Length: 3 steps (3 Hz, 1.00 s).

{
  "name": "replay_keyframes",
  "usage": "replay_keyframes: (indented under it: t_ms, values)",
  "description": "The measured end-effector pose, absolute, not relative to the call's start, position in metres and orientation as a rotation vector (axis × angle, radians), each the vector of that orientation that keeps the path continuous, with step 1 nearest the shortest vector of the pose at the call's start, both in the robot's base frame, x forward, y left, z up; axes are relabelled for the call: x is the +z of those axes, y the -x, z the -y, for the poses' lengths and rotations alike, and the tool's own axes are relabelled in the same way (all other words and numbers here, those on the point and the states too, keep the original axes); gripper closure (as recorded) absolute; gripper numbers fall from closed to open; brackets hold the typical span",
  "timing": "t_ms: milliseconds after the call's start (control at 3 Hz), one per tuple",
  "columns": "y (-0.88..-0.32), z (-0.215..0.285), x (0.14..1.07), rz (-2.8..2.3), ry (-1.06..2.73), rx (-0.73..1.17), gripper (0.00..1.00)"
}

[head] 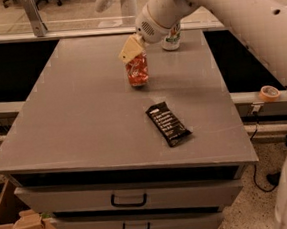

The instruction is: Place coke can upright

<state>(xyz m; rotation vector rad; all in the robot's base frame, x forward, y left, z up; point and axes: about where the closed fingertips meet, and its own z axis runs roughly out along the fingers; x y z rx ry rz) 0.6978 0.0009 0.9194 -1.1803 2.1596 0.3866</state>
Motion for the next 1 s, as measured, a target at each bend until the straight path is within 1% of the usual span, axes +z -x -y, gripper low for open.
replay_keyframes:
  t_ms: [333,1000]
  values:
    - [-0.6942,0.0032,0.9103,-2.140,1.184,0.438,1.00]
    - [-0.6916,0.0037,0.9120,-2.120,1.196,0.433,1.00]
